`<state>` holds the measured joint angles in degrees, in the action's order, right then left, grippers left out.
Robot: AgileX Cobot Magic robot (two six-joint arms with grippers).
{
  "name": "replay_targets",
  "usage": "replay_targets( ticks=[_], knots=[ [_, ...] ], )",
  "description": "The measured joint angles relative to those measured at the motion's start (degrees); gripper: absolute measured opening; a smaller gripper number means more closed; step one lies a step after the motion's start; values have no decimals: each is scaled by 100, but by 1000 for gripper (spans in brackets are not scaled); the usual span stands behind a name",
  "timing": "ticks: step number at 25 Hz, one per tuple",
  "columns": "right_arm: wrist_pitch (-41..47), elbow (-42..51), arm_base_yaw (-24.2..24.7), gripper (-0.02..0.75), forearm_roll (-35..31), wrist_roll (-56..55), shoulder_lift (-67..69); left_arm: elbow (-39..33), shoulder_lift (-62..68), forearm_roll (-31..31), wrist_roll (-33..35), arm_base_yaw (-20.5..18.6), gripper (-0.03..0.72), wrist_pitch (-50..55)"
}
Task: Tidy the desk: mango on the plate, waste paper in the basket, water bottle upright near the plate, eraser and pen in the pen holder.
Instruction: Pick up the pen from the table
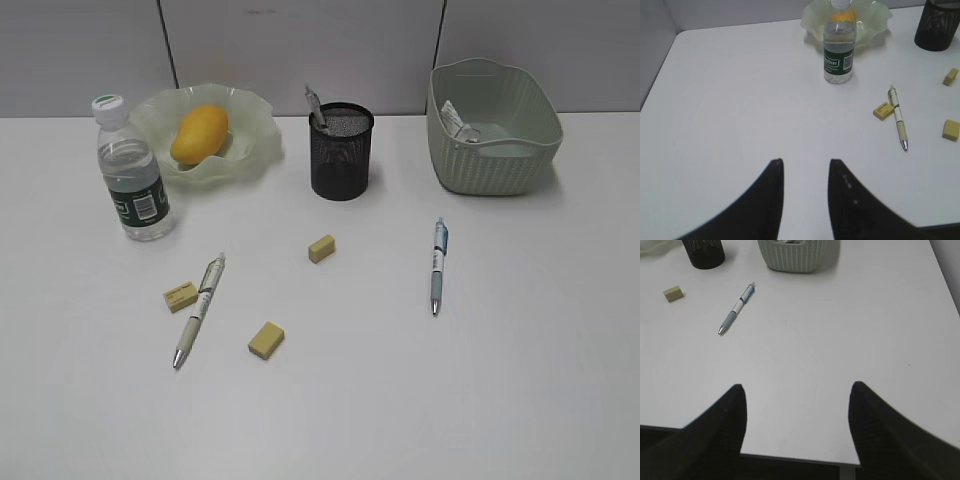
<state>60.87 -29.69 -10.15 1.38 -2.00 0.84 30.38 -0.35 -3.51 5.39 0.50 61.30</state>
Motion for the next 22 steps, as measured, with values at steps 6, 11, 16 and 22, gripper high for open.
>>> replay_targets(
  ticks=[6,11,16,22],
  knots=[
    [-31,77,0,508,-77,99,-134,0,0,-5,0,0,237,0],
    [-47,77,0,508,-411,514,-133,0,0,-5,0,0,239,0],
    [-48,77,0,508,-466,561,-133,0,0,-5,0,0,239,0],
    [-59,77,72,508,-477,567,-133,0,0,-5,0,0,239,-2]
  ],
)
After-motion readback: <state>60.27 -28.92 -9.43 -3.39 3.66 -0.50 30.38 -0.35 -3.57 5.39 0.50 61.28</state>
